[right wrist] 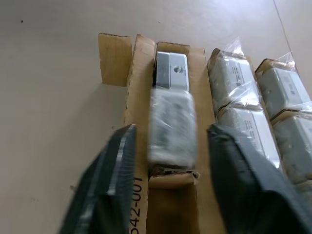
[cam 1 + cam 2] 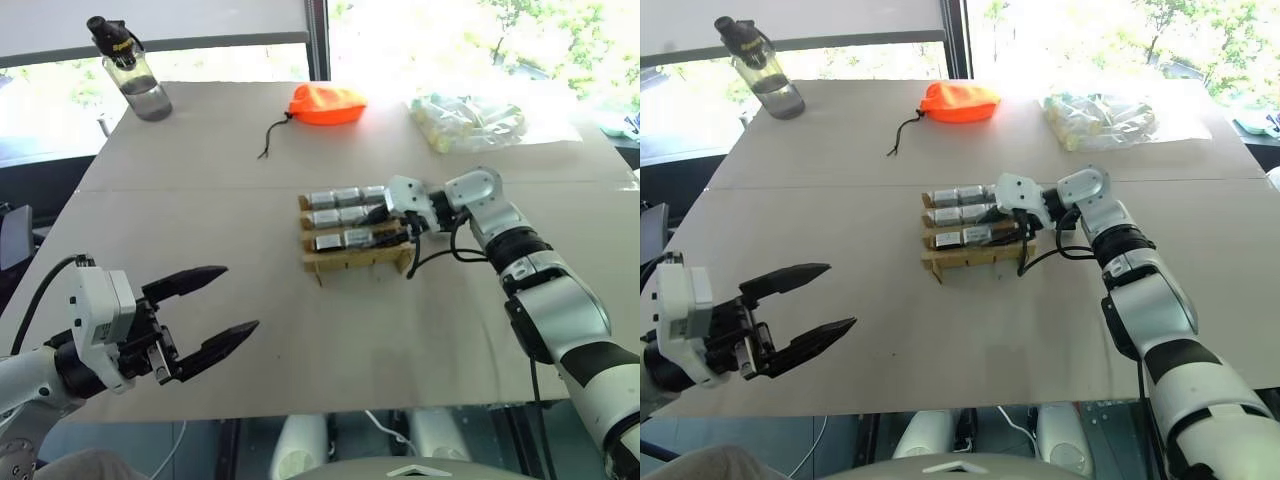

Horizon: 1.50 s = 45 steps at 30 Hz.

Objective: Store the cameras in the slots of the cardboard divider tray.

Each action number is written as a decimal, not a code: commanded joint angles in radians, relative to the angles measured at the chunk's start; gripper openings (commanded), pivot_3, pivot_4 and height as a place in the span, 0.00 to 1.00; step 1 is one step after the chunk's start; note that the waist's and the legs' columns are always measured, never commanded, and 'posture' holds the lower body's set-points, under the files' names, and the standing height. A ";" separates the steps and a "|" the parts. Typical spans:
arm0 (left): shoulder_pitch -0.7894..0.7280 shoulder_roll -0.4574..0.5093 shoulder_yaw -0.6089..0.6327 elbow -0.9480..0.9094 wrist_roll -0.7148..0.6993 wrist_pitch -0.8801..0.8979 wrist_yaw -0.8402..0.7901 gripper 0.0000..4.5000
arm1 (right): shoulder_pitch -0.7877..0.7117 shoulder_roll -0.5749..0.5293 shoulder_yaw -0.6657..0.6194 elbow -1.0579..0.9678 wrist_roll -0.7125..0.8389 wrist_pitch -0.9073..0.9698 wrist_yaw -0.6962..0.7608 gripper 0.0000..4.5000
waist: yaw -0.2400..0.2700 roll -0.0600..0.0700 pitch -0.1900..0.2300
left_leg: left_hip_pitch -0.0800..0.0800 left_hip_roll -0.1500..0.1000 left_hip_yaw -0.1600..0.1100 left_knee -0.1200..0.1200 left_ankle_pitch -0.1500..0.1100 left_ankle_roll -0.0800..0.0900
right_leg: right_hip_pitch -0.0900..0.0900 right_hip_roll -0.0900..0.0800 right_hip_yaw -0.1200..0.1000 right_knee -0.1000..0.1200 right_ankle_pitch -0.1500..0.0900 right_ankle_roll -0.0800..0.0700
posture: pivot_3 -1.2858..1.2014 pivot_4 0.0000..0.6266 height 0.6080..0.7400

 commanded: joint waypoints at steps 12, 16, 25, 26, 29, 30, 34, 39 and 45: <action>-0.080 0.034 -0.048 0.034 -0.006 -0.008 -0.022 1.00 | 0.206 -0.194 -0.247 -0.507 0.210 0.390 -0.116 0.99 | 0.011 0.000 0.000 | -0.003 -0.001 -0.004 0.000 0.000 0.000 | 0.001 -0.002 -0.001 -0.002 0.000 0.001 | 0.52 0.24 1.00; -0.153 0.062 -0.100 0.075 0.003 -0.009 -0.041 1.00 | 0.374 -0.275 -0.319 -0.643 0.168 0.461 -0.322 0.99 | 0.008 0.000 0.000 | -0.002 -0.001 -0.004 0.000 0.000 0.000 | 0.001 -0.001 -0.001 -0.001 0.000 0.001 | 0.52 0.24 1.00; -0.297 0.103 -0.203 0.165 0.020 -0.010 -0.095 1.00 | 0.639 -0.168 -0.380 -0.918 0.119 0.637 -0.780 0.99 | -0.001 0.001 0.000 | 0.001 0.001 0.001 0.000 0.000 0.000 | 0.000 0.003 0.002 0.000 0.000 0.001 | 0.52 0.24 1.00; -0.303 0.104 -0.207 0.171 0.022 -0.011 -0.100 1.00 | 0.661 -0.134 -0.384 -0.950 0.118 0.658 -0.838 0.99 | 0.000 0.001 0.000 | 0.001 0.001 0.002 0.000 0.000 0.000 | 0.000 0.003 0.002 0.000 0.000 0.001 | 0.52 0.24 1.00; -0.314 0.106 -0.216 0.183 0.030 -0.012 -0.112 1.00 | 0.745 -0.053 -0.357 -1.047 0.077 0.692 -0.972 0.99 | 0.003 0.001 0.000 | 0.000 0.001 0.002 0.000 0.000 0.000 | -0.001 0.003 0.002 0.000 0.000 0.001 | 0.52 0.24 1.00; -0.316 0.106 -0.217 0.186 0.031 -0.012 -0.114 1.00 | 0.761 -0.040 -0.349 -1.063 0.064 0.697 -0.998 0.99 | 0.004 0.001 0.000 | 0.000 0.001 0.002 0.000 0.000 -0.001 | -0.001 0.003 0.002 0.000 0.000 0.001 | 0.52 0.24 1.00; -0.323 0.109 -0.220 0.194 0.034 -0.010 -0.124 1.00 | 0.814 0.043 -0.338 -1.103 0.032 0.682 -1.130 0.99 | 0.005 0.001 0.000 | -0.001 0.000 0.002 0.000 0.000 -0.001 | -0.001 0.002 0.002 0.000 0.000 0.001 | 0.52 0.24 1.00; -0.330 0.114 -0.214 0.199 0.035 -0.003 -0.133 1.00 | 0.853 0.127 -0.328 -1.099 0.027 0.684 -1.230 0.99 | 0.003 0.001 0.000 | 0.000 0.000 0.002 0.000 0.001 -0.001 | -0.001 0.003 0.002 0.000 0.000 0.001 | 0.52 0.24 1.00; -0.331 0.121 -0.211 0.195 0.028 0.004 -0.142 1.00 | 0.848 0.181 -0.291 -1.028 0.015 0.642 -1.265 0.99 | 0.002 0.000 0.000 | 0.000 0.000 0.001 0.000 0.001 -0.001 | -0.001 0.003 0.003 0.000 0.000 0.001 | 0.52 0.24 1.00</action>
